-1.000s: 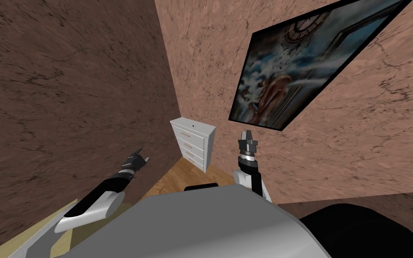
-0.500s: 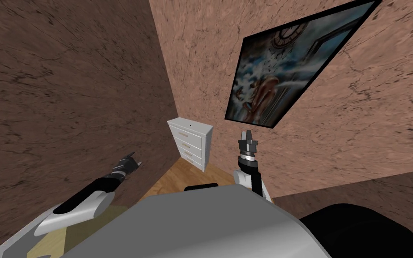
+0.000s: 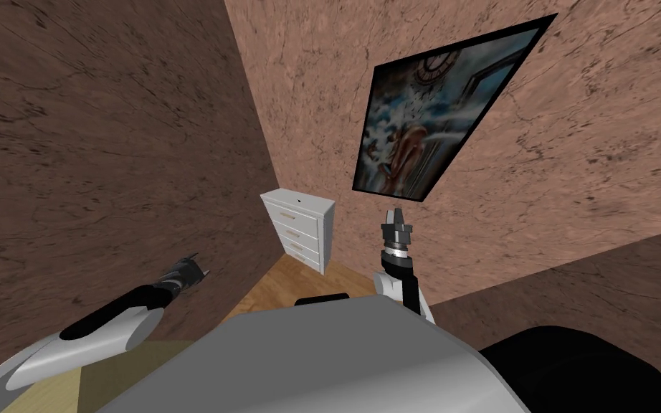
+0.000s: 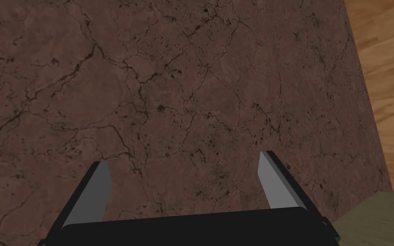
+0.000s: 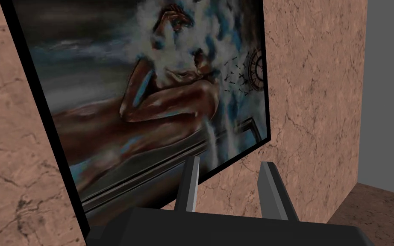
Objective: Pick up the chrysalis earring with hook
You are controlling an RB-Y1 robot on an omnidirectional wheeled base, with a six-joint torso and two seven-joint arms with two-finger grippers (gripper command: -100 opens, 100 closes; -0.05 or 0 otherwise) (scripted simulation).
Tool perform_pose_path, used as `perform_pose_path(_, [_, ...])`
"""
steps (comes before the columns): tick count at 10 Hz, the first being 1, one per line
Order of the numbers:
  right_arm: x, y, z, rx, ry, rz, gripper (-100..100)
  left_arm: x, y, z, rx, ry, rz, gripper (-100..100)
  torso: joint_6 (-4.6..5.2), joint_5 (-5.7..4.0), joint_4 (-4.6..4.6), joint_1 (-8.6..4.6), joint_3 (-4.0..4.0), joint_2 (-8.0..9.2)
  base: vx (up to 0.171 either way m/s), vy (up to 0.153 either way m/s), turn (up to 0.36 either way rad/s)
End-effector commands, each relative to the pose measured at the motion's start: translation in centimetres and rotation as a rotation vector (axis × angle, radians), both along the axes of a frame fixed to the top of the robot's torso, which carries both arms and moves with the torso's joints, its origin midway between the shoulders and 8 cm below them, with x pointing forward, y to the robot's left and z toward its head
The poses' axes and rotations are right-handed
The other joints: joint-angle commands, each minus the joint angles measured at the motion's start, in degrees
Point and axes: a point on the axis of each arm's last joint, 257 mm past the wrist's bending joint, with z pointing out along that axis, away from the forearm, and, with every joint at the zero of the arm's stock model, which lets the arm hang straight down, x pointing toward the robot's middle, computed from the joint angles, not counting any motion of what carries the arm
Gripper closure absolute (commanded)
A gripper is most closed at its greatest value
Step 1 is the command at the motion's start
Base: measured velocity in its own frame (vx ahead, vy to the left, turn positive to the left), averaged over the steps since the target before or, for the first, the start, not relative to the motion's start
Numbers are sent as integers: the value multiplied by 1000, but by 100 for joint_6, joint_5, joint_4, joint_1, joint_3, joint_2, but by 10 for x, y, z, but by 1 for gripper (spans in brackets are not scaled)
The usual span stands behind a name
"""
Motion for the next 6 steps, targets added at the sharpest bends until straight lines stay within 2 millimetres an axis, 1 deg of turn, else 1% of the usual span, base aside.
perform_pose_path(1, [0,0,0,0,0,0,0,-12,24,-10,-20,56,53,-100,0,0,0,0,0,0,-16,-33,-143])
perform_pose_path(2, [0,0,0,0,0,0,0,-20,31,-18,-24,73,74,-100,-2,0,0,1,0,0,-6,-15,-6])
perform_pose_path(3, [0,0,0,0,0,0,0,-25,55,-6,-44,83,128,-100,-7,2,0,5,0,0,-10,-45,-179])
perform_pose_path(4, [0,0,0,0,0,0,0,-36,63,-18,-54,122,158,-100,1,-1,0,-3,-1,-1,-6,-42,-126])
perform_pose_path(5, [0,0,0,0,0,0,0,-44,69,-24,-58,139,176,-100,-4,0,-1,-4,-1,-2,2,-17,2])
perform_pose_path(6, [0,0,0,0,0,0,0,-49,93,-9,-76,137,234,-100,-7,2,-1,4,-2,-3,0,-45,-232])
